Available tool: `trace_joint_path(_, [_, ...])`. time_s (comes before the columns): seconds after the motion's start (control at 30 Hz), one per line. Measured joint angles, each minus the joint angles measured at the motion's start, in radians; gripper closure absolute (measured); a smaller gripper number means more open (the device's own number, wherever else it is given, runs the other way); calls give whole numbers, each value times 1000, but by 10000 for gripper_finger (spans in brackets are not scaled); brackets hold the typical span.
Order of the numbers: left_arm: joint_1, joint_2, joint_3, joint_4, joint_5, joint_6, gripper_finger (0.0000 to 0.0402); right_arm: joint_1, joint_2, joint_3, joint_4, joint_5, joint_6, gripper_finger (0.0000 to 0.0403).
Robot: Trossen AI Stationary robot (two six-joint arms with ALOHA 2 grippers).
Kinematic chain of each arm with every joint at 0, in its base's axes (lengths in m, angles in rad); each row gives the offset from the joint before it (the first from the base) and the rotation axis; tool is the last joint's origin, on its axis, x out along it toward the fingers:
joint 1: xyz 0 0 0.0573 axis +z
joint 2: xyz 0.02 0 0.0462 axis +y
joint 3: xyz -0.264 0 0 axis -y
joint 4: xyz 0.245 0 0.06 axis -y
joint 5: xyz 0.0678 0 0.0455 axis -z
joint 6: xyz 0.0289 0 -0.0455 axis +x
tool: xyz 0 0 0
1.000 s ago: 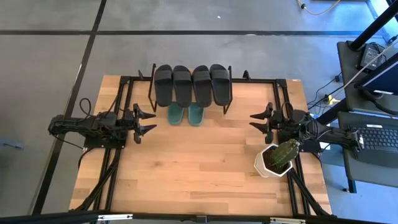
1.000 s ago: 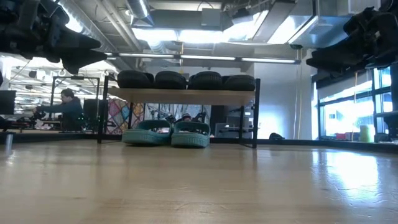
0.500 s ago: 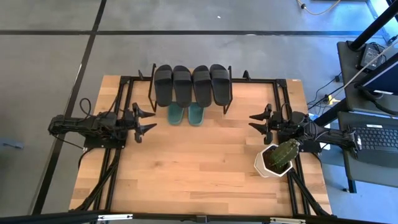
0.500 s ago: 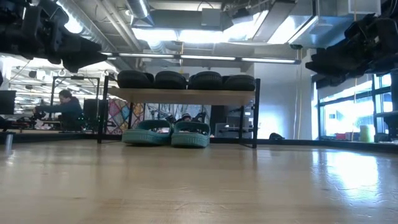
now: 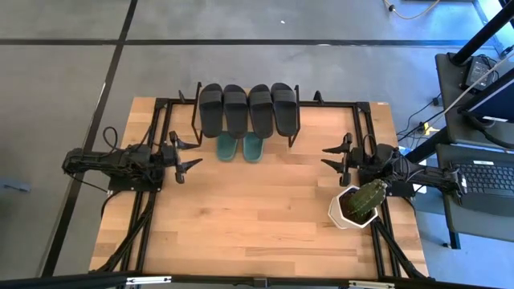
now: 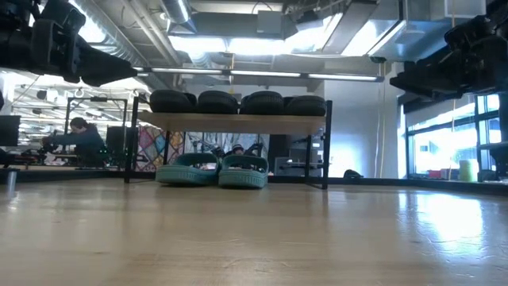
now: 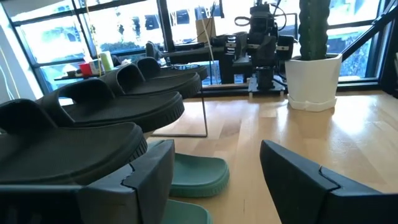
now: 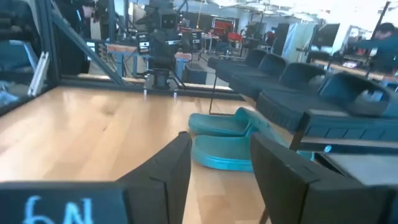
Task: Pick and place slides into the shelf
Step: Return to Home Position
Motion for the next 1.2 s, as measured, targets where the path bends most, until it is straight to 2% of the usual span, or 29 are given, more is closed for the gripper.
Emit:
trace_joint_path(0.2, [0, 0, 0, 0, 0, -1, 172, 0, 0, 0, 0, 0, -53, 238])
trace_joint_path(0.47, [0, 0, 0, 0, 0, -1, 172, 0, 0, 0, 0, 0, 79, 238])
trace_joint_path(1.2, [0, 0, 0, 0, 0, -1, 172, 0, 0, 0, 0, 0, 79, 238])
